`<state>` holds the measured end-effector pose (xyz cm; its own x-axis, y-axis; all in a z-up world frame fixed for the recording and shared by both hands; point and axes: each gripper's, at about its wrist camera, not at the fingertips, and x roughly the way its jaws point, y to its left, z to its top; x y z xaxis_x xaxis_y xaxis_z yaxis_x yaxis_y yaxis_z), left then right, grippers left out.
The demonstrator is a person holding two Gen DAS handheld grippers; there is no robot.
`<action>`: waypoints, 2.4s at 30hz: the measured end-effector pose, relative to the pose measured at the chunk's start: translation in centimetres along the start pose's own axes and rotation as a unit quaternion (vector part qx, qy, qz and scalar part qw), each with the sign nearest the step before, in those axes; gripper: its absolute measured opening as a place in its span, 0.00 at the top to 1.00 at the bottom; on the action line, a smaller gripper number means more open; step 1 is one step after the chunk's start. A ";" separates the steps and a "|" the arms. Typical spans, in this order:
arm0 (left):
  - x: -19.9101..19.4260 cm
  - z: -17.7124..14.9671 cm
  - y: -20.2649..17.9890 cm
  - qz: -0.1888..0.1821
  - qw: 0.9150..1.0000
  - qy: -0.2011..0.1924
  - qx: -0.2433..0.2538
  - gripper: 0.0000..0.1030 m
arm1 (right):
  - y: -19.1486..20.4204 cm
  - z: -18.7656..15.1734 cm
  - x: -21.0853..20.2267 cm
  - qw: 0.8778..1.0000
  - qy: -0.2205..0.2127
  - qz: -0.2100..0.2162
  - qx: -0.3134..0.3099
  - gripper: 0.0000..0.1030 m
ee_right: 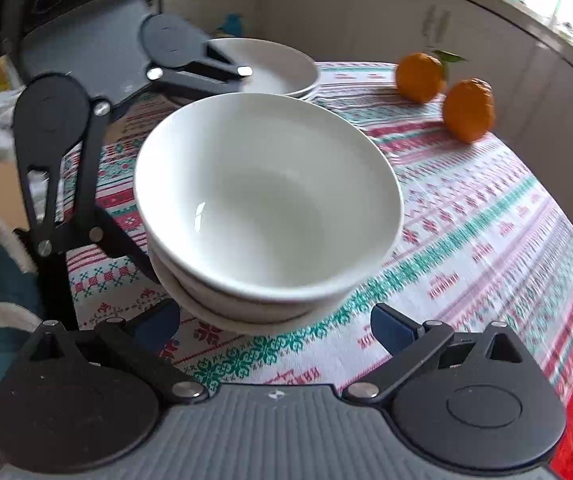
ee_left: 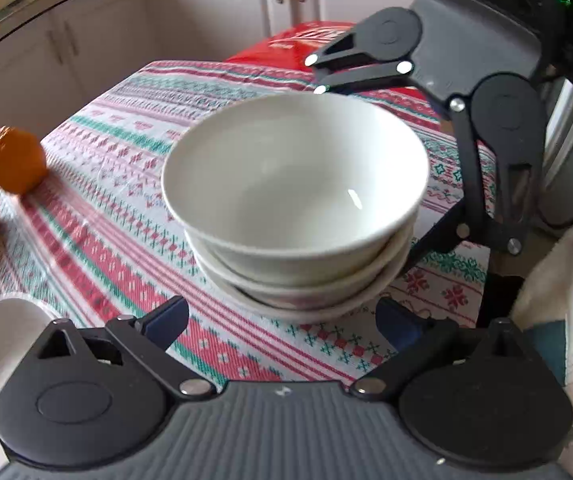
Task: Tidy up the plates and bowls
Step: 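Grip the white bowl stack from opposite sides with both tools, then lift and carry the bowl stack with both tools toward the plate stack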
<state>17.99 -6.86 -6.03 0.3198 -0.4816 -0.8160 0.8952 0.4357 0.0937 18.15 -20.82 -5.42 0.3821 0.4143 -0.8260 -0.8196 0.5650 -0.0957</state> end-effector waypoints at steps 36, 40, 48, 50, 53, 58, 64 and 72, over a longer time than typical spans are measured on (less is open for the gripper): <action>1.1 1.3 2.6 -0.108 0.993 0.010 0.039 0.20 | -1.4 1.7 0.6 0.996 0.030 0.079 -0.039 0.15; 1.2 1.3 2.6 -0.106 0.993 0.013 0.040 0.20 | -1.4 1.7 0.6 0.996 0.030 0.081 -0.037 0.15; 1.2 1.3 2.7 -0.110 0.993 0.012 0.036 0.21 | -1.4 2.0 0.7 0.996 0.037 0.079 -0.034 0.15; 1.1 1.3 2.7 -0.108 0.993 0.011 0.038 0.21 | -1.4 2.0 0.7 0.996 0.038 0.078 -0.031 0.15; 1.0 1.3 2.5 -0.106 0.993 0.011 0.040 0.21 | -1.2 2.0 0.7 0.996 0.038 0.073 -0.031 0.15; 0.3 1.1 2.4 -0.103 0.994 0.003 0.034 0.21 | -1.0 2.4 0.3 0.996 0.039 0.073 -0.038 0.15; -2.3 1.2 3.1 -0.082 0.996 -0.010 0.025 0.21 | -0.9 4.6 -0.8 0.995 0.031 0.073 -0.060 0.15; -7.6 -0.1 6.0 -0.012 1.000 -0.026 0.004 0.21 | -0.7 10.9 -1.0 0.989 -0.003 0.074 -0.125 0.15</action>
<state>20.89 -0.48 0.71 0.3136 -0.5301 -0.7878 0.9053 0.4171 0.0798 23.00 -13.84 1.51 0.2518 0.4837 -0.8382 -0.9466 0.3034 -0.1093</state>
